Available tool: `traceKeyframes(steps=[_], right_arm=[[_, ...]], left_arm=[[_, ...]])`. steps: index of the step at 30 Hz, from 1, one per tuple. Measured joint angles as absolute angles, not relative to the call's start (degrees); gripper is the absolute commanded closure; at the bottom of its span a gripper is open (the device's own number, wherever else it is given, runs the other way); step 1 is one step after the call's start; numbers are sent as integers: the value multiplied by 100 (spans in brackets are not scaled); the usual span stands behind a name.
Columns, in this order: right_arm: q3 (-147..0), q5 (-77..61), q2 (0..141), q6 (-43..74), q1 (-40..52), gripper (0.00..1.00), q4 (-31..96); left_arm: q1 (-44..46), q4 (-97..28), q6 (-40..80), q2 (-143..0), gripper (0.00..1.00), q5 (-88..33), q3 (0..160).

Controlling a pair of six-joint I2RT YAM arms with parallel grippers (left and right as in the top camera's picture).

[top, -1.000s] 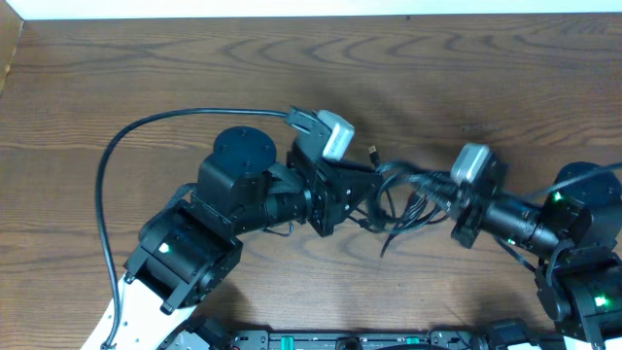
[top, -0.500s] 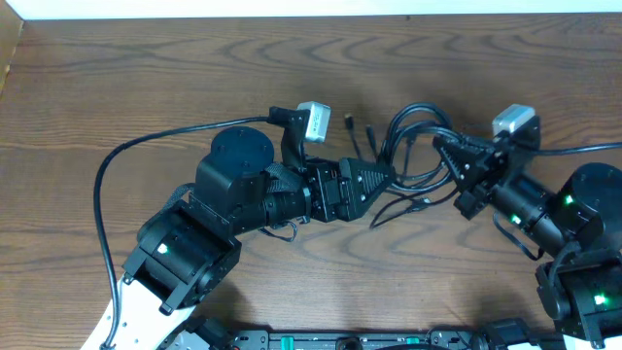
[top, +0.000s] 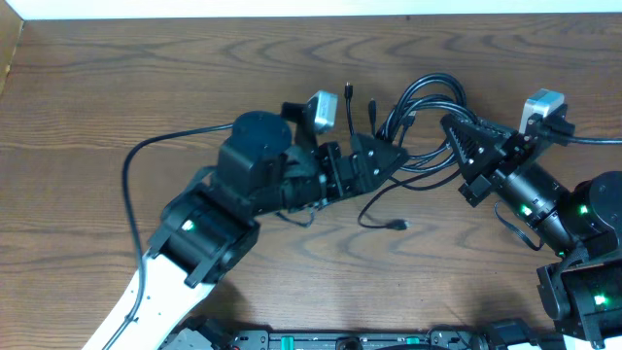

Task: Untangle cables

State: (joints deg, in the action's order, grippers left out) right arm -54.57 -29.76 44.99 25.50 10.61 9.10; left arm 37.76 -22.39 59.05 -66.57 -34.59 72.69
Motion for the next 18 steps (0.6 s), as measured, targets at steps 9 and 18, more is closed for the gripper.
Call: traceKeyframes(steps=[9,18], right_arm=[[-5457,-2862,4499,2652,1061,99,904],[-5457,-2886,4499,2661,1061,99,902]], left_arm=[[4136,-1518,6156,-6973,9,-3479,7269],[4136,-1511,6211,-6973,43,-3411,7269]])
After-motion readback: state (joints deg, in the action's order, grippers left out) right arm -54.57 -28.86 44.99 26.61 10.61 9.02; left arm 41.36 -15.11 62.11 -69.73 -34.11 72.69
